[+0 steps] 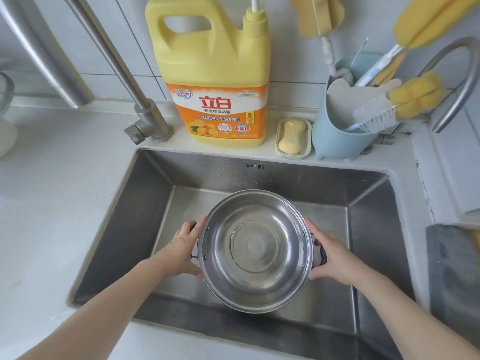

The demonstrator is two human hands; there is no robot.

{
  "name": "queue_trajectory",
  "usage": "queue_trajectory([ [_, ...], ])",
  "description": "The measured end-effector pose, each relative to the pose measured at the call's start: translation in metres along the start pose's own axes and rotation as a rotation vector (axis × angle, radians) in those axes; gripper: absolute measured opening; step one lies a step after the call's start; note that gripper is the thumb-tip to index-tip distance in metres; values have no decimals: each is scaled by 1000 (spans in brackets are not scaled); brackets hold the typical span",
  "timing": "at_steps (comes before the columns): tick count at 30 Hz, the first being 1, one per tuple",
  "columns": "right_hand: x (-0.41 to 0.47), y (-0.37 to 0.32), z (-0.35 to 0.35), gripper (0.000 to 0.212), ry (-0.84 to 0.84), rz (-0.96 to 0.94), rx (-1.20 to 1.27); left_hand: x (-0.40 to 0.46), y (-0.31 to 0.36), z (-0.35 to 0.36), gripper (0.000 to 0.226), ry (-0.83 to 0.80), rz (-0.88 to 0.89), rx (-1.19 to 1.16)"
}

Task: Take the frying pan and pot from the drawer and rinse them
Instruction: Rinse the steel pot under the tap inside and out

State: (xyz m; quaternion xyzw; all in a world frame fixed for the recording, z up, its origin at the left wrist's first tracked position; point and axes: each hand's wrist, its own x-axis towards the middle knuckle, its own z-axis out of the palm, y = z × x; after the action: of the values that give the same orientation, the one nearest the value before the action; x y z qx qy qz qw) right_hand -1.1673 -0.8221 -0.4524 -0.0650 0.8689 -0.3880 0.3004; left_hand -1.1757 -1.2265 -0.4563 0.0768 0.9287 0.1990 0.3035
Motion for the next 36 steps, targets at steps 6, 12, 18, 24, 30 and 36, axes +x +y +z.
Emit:
queue_trajectory([
  [6,-32,-53,-36,125,173,-186,14,-44,27,-54,145,317,114,-32],
  [12,-77,-103,-69,126,430,-402,-205,-100,55,-76,138,747,263,40],
  [18,-123,-159,-104,142,830,-726,-488,-145,91,-116,95,1214,417,223],
  [24,-153,-209,-143,90,1118,-1014,-563,-187,126,-176,91,1525,495,385],
  [30,-176,-262,-182,89,1286,-1208,-607,-217,147,-231,126,1734,551,479],
  [36,-189,-287,-202,67,1350,-1267,-655,-235,164,-259,123,1832,583,556],
])
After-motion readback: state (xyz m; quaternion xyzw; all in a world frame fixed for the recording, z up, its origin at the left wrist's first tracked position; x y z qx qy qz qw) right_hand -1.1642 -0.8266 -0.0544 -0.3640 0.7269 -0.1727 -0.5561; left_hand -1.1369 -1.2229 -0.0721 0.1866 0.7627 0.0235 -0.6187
